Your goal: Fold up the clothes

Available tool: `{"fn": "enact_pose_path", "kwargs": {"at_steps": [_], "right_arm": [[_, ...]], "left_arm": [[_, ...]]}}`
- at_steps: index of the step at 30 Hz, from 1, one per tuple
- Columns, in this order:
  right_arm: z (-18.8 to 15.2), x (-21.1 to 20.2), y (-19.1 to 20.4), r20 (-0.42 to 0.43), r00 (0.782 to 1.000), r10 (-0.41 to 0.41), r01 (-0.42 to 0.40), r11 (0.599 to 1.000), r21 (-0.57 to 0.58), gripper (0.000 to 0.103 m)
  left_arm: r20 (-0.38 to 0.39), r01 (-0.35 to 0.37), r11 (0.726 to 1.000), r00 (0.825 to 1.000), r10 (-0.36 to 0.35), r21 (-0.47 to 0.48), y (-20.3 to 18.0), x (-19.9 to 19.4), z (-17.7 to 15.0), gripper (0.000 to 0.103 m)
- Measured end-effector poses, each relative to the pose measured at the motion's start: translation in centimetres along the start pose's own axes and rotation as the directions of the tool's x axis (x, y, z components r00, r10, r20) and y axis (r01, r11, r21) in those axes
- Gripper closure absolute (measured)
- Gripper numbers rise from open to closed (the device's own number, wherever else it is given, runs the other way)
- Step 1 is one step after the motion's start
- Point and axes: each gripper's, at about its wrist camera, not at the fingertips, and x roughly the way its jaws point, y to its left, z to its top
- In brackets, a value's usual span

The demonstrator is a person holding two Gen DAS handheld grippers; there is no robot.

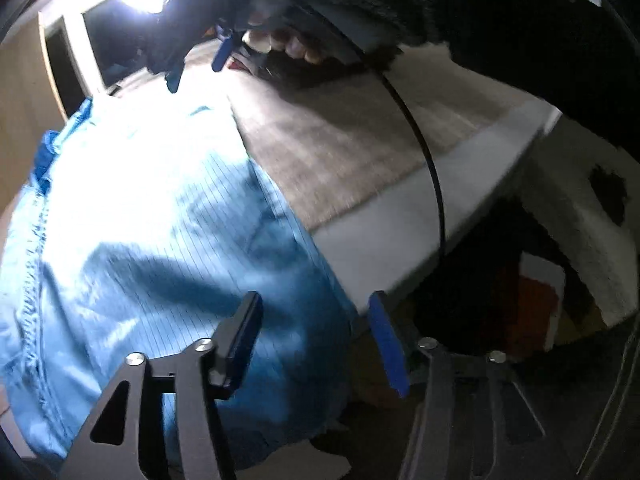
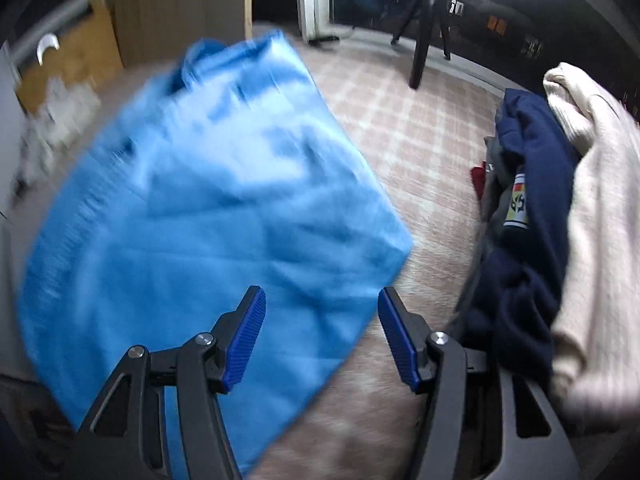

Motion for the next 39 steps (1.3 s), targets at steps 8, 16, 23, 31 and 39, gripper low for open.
{"fn": "enact_pose_path", "kwargs": {"at_steps": [8, 16, 23, 31, 39], "right_arm": [[-0.5, 3.6, -0.6, -0.025, 0.993, -0.117, 0.119, 0.986, 0.113, 0.033], [-0.1, 6.5, -0.2, -0.037, 0.981, -0.190, 0.193, 0.977, 0.086, 0.027], [1.0, 7.6, -0.7, -0.047, 0.995, -0.088, 0.094, 0.983, 0.156, 0.026], [1.4, 7.1, -3.6, 0.014, 0.997, 0.082, -0.082, 0.940, 0.332, 0.087], [2.1, 4.5, -4.2, 0.091, 0.983, 0.163, -0.186, 0.888, 0.420, 0.097]], "left_arm": [[-0.054, -0.081, 0.996, 0.995, 0.078, -0.039, -2.6, 3.6, 1.9, 0.034], [-0.034, -0.004, 0.980, 0.999, -0.003, -0.200, 1.1, 2.8, 1.4, 0.086], [0.001, 0.113, 0.937, 0.993, -0.120, -0.331, 3.6, 2.3, 0.7, 0.095], [0.075, 0.239, 0.870, 0.970, -0.229, -0.432, 5.5, 1.3, 0.0, 0.097], [0.172, 0.325, 0.808, 0.946, -0.276, -0.491, 8.3, -1.6, -1.3, 0.098]]}}
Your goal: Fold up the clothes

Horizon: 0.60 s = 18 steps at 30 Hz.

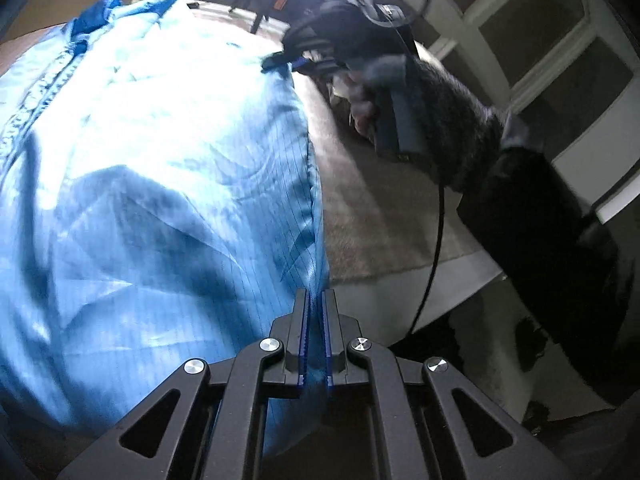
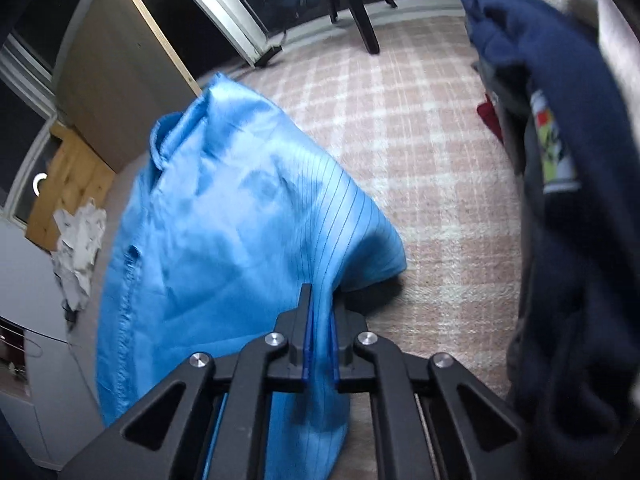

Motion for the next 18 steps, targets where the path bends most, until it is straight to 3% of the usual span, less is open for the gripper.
{"fn": "enact_pose_path", "kwargs": {"at_steps": [4, 10, 14, 18], "right_arm": [[0.6, -1.2, 2.5, 0.027, 0.999, 0.021, -0.020, 0.999, -0.028, 0.098], [1.2, -1.6, 10.0, 0.047, 0.997, 0.061, -0.052, 0.984, -0.171, 0.098], [1.0, 0.2, 15.6, 0.024, 0.999, 0.039, -0.030, 0.958, -0.287, 0.098], [0.3, 3.5, 20.0, -0.022, 1.000, 0.018, -0.025, 0.928, -0.372, 0.098]], "left_arm": [[0.043, 0.005, 0.999, 0.999, -0.004, -0.033, 1.3, -1.6, 0.5, 0.098], [0.131, -0.011, 0.991, 0.991, 0.028, -0.131, 3.9, -5.2, -0.9, 0.102], [0.167, -0.056, 0.976, 0.982, 0.092, -0.208, 6.5, -7.4, -2.5, 0.103], [0.157, -0.083, 0.951, 0.978, 0.134, -0.298, 9.2, -6.7, -3.9, 0.103]]}}
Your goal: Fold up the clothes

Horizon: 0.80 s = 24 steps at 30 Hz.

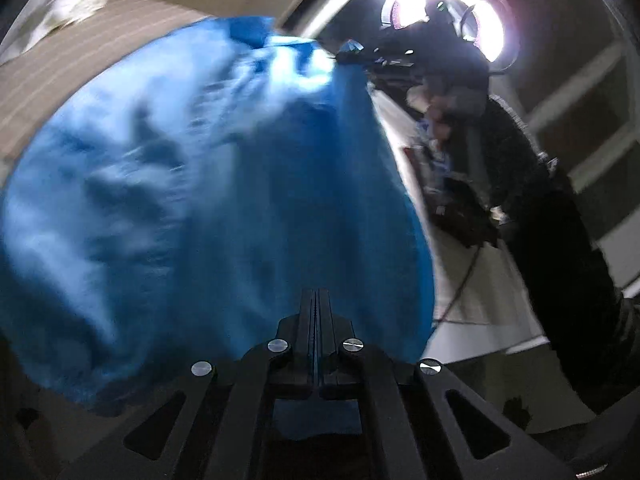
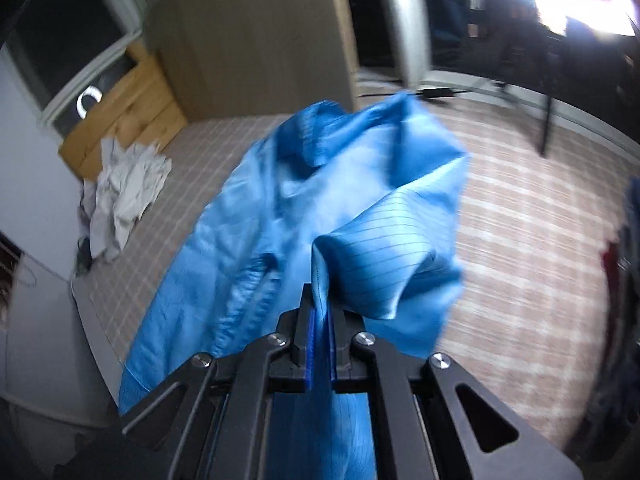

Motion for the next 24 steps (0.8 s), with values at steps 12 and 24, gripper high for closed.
{"fn": "enact_pose_path", "kwargs": {"at_steps": [12, 24], "right_arm": [[-0.3, 7.5, 7.2, -0.313, 0.946, 0.080, -0.119, 0.987, -0.108, 0.093], [-17.4, -10.0, -0.6, -0.194, 0.969, 0.154, -0.179, 0.977, -0.117, 0.046]], "left_arm": [[-0.053, 0.008, 1.000, 0.999, -0.007, 0.022, 1.7, -2.0, 2.2, 0.103], [-0.064, -0.046, 0.994, 0.997, 0.053, 0.100, 3.8, -7.0, 2.9, 0.103]]}}
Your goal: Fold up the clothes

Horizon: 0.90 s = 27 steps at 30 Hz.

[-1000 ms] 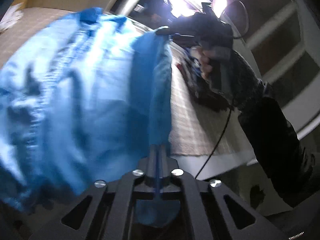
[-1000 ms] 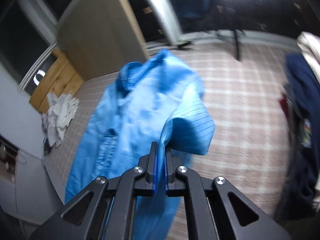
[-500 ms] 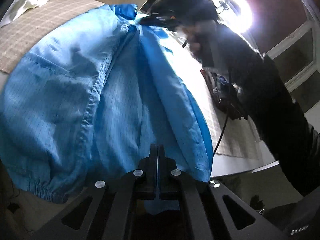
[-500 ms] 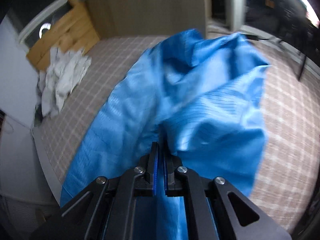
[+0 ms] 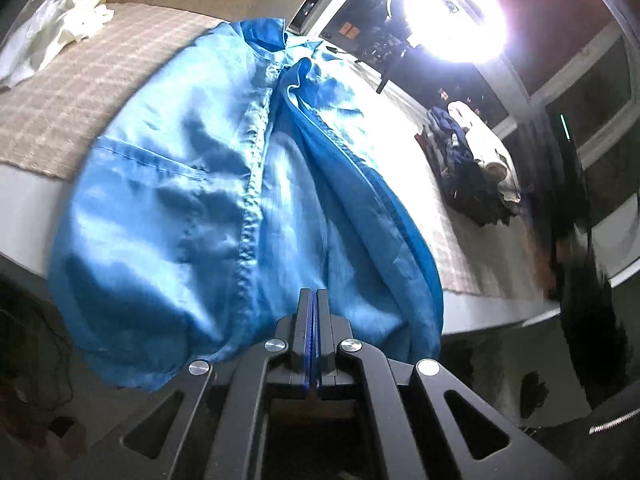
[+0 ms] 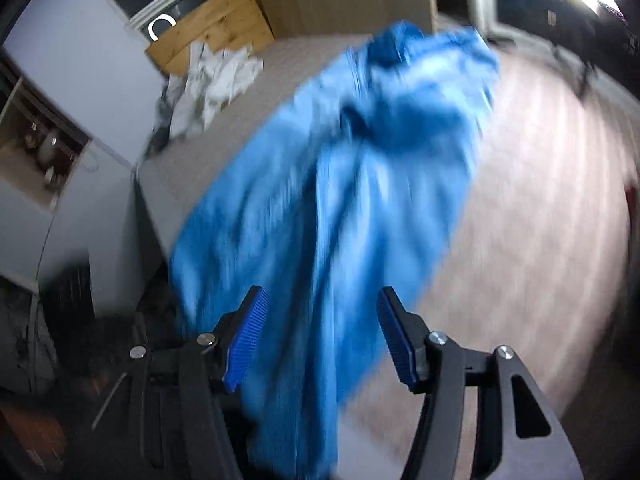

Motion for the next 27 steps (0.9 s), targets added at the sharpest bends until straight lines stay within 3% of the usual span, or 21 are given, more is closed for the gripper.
{"fn": "enact_pose_path", "kwargs": {"at_steps": [4, 10, 11, 12, 13, 21, 27], "right_arm": [[-7.5, 1.1, 1.1, -0.019, 1.000, -0.006, 0.006, 1.000, 0.030, 0.046], [-11.1, 2.9, 2.5, -0.014, 1.000, 0.006, -0.005, 0.999, 0.054, 0.050], [-11.3, 3.0, 2.7, -0.017, 1.000, 0.011, -0.010, 0.999, 0.050, 0.057], [-11.4, 3.2, 3.1, -0.027, 1.000, 0.015, -0.014, 0.999, 0.044, 0.084], [-11.4, 3.2, 3.4, -0.034, 0.999, 0.015, -0.014, 0.999, 0.039, 0.098], [-8.1, 1.8, 8.0, -0.017, 1.000, -0.021, 0.020, 0.999, -0.034, 0.098], [-5.3, 1.6, 11.1, -0.043, 0.999, -0.005, 0.001, 0.997, -0.081, 0.098]], "left_arm": [[-0.026, -0.014, 0.999, 1.000, 0.015, 0.036, 0.4, -1.0, -0.2, 0.103], [-0.052, -0.016, 0.996, 0.998, 0.021, 0.093, 0.4, -1.7, -1.0, 0.103], [-0.057, -0.009, 0.995, 0.998, 0.015, 0.102, 0.3, -1.7, -1.2, 0.103], [-0.063, 0.000, 0.994, 0.998, 0.007, 0.109, 0.3, -1.6, -1.4, 0.103], [-0.073, 0.012, 0.994, 0.997, -0.004, 0.112, 0.3, -1.3, -1.6, 0.103], [-0.162, 0.167, 0.970, 0.977, -0.139, 0.175, -2.4, 3.3, -4.1, 0.103], [-0.201, 0.351, 0.917, 0.928, -0.313, 0.191, -5.8, 7.3, -6.1, 0.103]]}}
